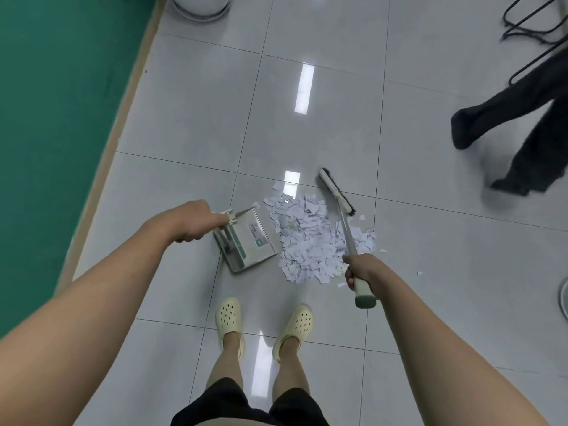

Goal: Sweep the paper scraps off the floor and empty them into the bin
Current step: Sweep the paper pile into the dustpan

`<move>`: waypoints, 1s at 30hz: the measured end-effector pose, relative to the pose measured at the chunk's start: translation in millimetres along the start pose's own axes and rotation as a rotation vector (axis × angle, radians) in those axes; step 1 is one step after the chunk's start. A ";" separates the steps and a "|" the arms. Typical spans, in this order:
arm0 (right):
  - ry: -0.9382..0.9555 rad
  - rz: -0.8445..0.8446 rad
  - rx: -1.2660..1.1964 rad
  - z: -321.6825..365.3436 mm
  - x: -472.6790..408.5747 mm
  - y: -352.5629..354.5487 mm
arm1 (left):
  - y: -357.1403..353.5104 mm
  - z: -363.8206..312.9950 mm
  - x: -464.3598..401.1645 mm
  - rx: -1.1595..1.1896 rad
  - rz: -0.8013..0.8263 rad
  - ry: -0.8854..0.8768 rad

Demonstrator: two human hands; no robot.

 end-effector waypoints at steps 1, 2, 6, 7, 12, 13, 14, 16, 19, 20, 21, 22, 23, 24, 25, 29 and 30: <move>-0.026 0.038 0.012 -3.5 0.0 -5.2 | -0.8 -5.6 -1.9 0.011 -0.005 -0.004; -0.053 0.070 0.033 -8.3 0.4 -10.8 | -2.7 -11.8 -3.8 0.020 -0.007 -0.010; -0.132 0.142 0.149 -36.7 8.6 -35.4 | -15.7 -38.8 -8.4 0.037 -0.002 -0.035; -0.144 0.161 0.164 -45.1 13.5 -40.3 | -19.2 -43.9 -8.2 0.035 -0.006 -0.040; -0.203 0.247 0.227 -76.5 51.5 -55.6 | -34.9 -50.0 -0.5 -0.012 -0.031 -0.058; -0.211 0.266 0.222 -79.9 58.5 -57.7 | -37.2 -50.1 1.3 -0.012 -0.032 -0.062; -0.227 0.285 0.206 -82.7 65.0 -59.4 | -38.5 -49.6 2.7 -0.010 -0.028 -0.066; -0.276 0.332 0.152 -86.9 78.2 -60.1 | -37.1 -48.3 5.3 -0.015 -0.030 -0.075; -0.288 0.330 0.092 -92.5 88.5 -50.0 | -28.4 -39.1 5.1 -0.018 -0.042 -0.072; -0.278 0.308 0.072 -95.2 90.0 -43.5 | -24.8 -33.6 3.8 -0.021 -0.045 -0.068; -0.266 0.280 0.049 -98.0 91.3 -36.3 | -20.9 -28.1 3.1 -0.022 -0.044 -0.067; -0.253 0.249 0.027 -101.6 93.7 -28.2 | -17.9 -22.9 2.3 -0.017 -0.039 -0.067; -0.240 0.221 0.006 -105.0 97.4 -20.4 | -16.5 -17.4 1.4 -0.010 -0.032 -0.067; -0.226 0.198 -0.015 -108.4 102.3 -13.3 | -16.1 -13.0 1.5 -0.011 -0.024 -0.068; -0.212 0.176 -0.034 -112.0 107.7 -6.9 | -16.7 -10.5 3.0 -0.021 -0.015 -0.074; -0.182 0.099 -0.073 -127.0 131.2 11.9 | -27.4 -17.4 19.6 -0.131 0.035 -0.162; -0.168 0.080 -0.074 -130.9 134.5 16.7 | -30.2 -20.0 26.5 -0.167 0.046 -0.193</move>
Point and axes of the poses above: each hand's wrist, its own x-axis away from the middle knuckle, its own y-axis out of the back of the hand, z = x × y, the point moved 5 cm from there along -x, towards the middle knuckle, and after that the axes turned 5 degrees about -z, right-handed, at the moved point
